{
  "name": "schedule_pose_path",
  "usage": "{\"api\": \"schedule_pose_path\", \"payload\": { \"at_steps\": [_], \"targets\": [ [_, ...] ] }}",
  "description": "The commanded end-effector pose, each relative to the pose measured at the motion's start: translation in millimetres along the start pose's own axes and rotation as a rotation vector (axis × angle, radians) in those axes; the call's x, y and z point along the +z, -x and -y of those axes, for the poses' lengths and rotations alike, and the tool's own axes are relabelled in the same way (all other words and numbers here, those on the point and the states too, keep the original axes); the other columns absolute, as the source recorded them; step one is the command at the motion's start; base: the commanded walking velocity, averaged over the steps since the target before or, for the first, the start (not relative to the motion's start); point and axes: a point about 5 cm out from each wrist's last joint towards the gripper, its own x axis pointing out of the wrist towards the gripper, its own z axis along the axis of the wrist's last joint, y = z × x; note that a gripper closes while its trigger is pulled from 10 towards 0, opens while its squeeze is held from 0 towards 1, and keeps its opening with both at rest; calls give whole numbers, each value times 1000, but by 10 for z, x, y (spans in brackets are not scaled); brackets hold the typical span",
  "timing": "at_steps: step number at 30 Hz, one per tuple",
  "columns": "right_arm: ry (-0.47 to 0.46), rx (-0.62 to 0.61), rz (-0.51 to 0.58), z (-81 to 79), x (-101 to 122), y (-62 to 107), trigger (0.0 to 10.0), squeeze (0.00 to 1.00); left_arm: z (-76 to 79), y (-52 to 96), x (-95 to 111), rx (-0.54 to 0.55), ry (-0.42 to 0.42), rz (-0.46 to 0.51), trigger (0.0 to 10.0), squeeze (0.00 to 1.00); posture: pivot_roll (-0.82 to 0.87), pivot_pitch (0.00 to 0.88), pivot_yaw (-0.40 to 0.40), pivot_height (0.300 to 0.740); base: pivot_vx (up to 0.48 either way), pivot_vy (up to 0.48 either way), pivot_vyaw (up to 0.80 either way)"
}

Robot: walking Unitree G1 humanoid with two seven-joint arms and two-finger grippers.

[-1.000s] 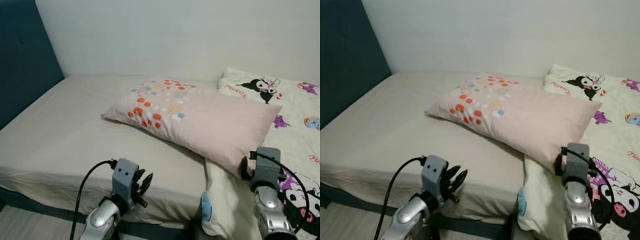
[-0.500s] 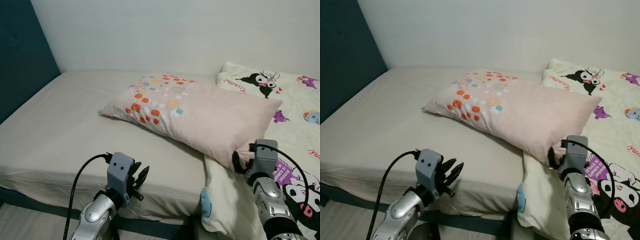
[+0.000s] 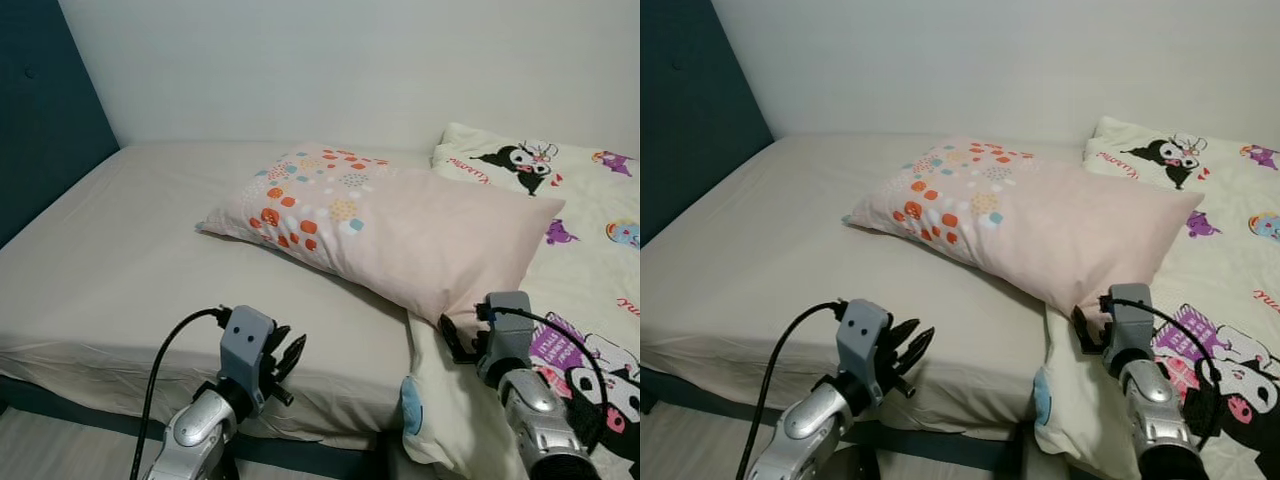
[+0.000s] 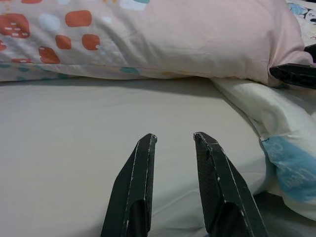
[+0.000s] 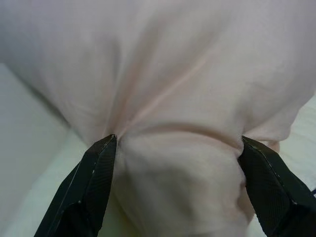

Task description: Clean up the room

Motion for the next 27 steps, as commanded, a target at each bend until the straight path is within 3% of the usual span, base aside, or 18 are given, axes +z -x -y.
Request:
{"api": "schedule_pose_path", "payload": {
  "at_steps": [1, 2, 3, 4, 5, 11, 12, 13, 27],
  "targets": [
    [30, 37, -64, -32, -135, 45, 10000, 1000, 33, 26, -30, -9, 10, -18, 10000, 0, -1, 135, -1, 567, 0, 0, 0],
    [30, 37, -64, -32, -135, 45, 10000, 1000, 33, 26, -30, -9, 10, -18, 10000, 0, -1, 135, -1, 567, 0, 0, 0],
    [54, 33, -79, 0, -147, 50, 10000, 443, 35, 25, -33, -9, 11, -20, 10000, 0, 0, 134, 0, 567, 0, 0, 0],
    [54, 33, -79, 0, -147, 50, 10000, 443, 35, 25, -33, -9, 11, -20, 10000, 0, 0, 134, 0, 567, 0, 0, 0],
    [71, 31, -89, 23, -155, 56, 10000, 0, 37, 23, -35, -10, 12, -22, 10000, 0, -1, 133, 1, 567, 0, 0, 0],
    [98, 17, -142, 99, -190, 46, 10000, 0, 58, -10, -36, -18, 16, -26, 10000, 0, -1, 129, 1, 567, 0, 0, 0],
    [90, 15, -151, 114, -190, 38, 5490, 0, 62, -22, -31, -18, 16, -25, 10000, 0, -2, 126, 0, 567, 0, 0, 0],
    [77, 20, -150, 123, -179, 29, 0, 0, 59, -30, -25, -15, 14, -23, 10000, 0, -3, 129, 0, 567, 0, 0, 0],
    [72, 55, -99, 84, -59, -34, 0, 0, -58, -34, -16, 40, -2, -16, 10000, 0, -10, 128, -1, 567, 0, 0, 0]
  ]
}}
